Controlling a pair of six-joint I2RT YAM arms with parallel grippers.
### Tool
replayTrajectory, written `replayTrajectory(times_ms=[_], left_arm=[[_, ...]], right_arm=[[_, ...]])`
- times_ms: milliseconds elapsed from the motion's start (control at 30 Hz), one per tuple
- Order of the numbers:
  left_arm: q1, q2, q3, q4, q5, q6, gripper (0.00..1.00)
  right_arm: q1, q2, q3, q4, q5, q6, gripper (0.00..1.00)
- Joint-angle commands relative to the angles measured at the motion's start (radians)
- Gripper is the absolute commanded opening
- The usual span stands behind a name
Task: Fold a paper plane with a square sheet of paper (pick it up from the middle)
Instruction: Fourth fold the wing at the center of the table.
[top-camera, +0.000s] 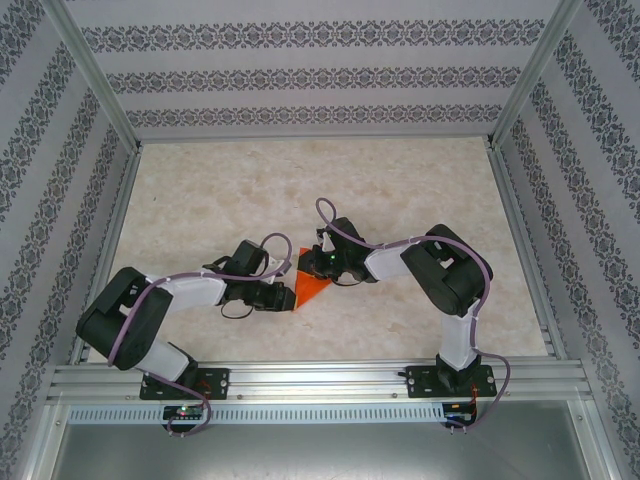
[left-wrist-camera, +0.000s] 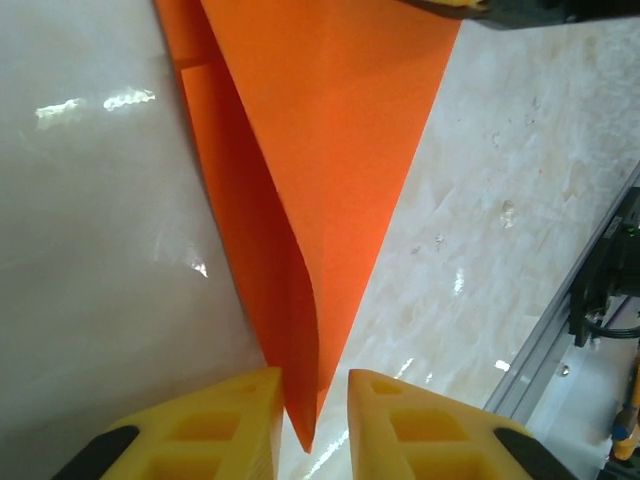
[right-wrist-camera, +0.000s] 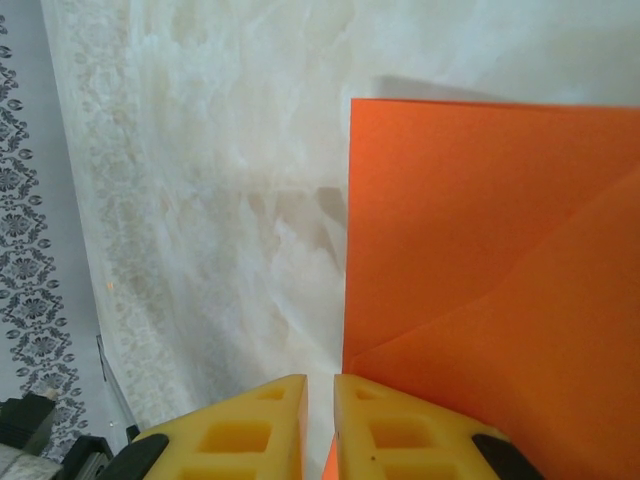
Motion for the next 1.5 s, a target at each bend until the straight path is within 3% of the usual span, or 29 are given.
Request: replayTrajectory(times_ms=[0,367,733,1467], left_arm=[[-0.003,-0.065,-0.003,0.029,0.012,-0.031,0.28],[-0.004,-0.049,0.016,0.014,-0.027,-0.034,0.28],[-0.006,0.027,-0.002,0.099,0.007,-0.049,0.05],[-0.007,0.004,-0.011,-0.067,-0.055,0.024,0.05]], right_arm=[[0.010,0.038,-0.026,-0.085,0.065,-0.039,0.16],[0.012,0.039,-0.030,-0.083,0.071,-0.037,0.16],[0.013,0.041,-0.034,-0.083,0.074,-0.038,0.16],[0.018,0.055,-0.049,-0.117,0.107,-0.051,0.16]])
